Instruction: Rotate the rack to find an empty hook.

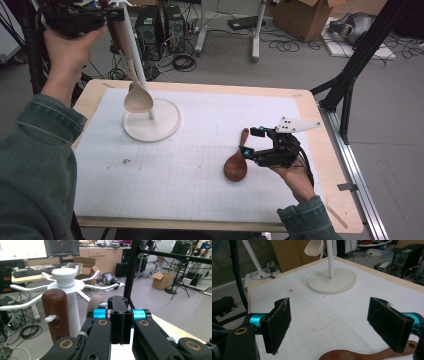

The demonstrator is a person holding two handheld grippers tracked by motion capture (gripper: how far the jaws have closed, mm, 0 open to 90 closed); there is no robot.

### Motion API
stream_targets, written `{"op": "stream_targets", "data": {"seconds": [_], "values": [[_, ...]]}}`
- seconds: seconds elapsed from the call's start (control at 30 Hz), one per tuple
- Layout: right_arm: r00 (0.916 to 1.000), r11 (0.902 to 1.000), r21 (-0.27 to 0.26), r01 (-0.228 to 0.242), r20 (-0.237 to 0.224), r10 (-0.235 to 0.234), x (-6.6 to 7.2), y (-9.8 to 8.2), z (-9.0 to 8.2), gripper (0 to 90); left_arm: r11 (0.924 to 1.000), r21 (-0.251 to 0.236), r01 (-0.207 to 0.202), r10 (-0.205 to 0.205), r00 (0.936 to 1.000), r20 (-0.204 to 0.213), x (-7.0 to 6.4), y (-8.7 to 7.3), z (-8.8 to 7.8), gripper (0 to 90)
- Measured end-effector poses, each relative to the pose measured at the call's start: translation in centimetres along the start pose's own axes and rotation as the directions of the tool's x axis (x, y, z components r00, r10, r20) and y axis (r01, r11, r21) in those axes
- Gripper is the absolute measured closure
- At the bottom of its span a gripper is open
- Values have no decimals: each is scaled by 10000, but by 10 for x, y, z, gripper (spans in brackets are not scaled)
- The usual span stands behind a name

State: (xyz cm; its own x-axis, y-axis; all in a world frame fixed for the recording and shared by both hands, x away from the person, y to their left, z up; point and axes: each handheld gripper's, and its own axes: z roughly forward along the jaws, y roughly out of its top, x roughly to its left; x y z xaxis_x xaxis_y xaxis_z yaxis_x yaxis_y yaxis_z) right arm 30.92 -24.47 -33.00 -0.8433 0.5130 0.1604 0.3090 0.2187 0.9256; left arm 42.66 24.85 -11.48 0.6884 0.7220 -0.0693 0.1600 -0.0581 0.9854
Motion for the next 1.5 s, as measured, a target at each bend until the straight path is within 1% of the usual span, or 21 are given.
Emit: {"op": "stream_targets", "data": {"seconds": [0.1,0.33,0.43,0.47,0.73,0.83,1.03,1.1,1.17,1.33,1.37,1.4,1.5], "values": [[10000,10000,1,71,-10,-71,0,0,1,185,10000,12,32,-32,10000,-12,2,0,-1,895],[10000,10000,19,30,-27,-30,0,0,0,185,10000,31,44,-44,9999,-135,9,-1,-8,896],[10000,10000,24,21,-30,-21,0,0,0,186,10000,10,95,-95,9997,-222,12,-1,-12,896],[10000,10000,30,7,-8,-7,0,0,0,186,9998,-42,170,-171,9995,-252,15,-1,-14,895],[10000,10000,46,61,-42,-61,1,2,2,186,9996,-75,270,-273,9986,-451,22,-3,-20,895],[10000,10000,20,74,-23,-74,1,3,2,185,9994,-76,342,-345,9984,-447,25,-4,-21,895],[10000,9999,53,95,-25,-95,1,3,4,185,9994,-48,335,-337,9986,-411,27,-6,-22,895],[10000,10000,52,75,-19,-75,1,3,4,185,9995,-24,313,-313,9992,-255,27,-7,-23,894],[10000,10000,44,72,-3,-72,0,3,4,185,9998,83,201,-200,9997,-125,26,-8,-23,882],[10000,10000,29,74,45,-74,-1,5,4,185,9998,204,-20,14,9995,321,23,-14,-25,820],[10000,10000,11,82,35,-82,-1,6,4,186,9998,204,-20,14,9995,321,23,-14,-25,807],[10000,10000,13,53,67,-53,-1,6,4,185,9995,322,-73,54,9984,564,23,-17,-27,796],[9999,10000,-5,22,139,-22,-3,7,4,185,9993,347,-159,126,9955,942,23,-23,-31,763]]}}
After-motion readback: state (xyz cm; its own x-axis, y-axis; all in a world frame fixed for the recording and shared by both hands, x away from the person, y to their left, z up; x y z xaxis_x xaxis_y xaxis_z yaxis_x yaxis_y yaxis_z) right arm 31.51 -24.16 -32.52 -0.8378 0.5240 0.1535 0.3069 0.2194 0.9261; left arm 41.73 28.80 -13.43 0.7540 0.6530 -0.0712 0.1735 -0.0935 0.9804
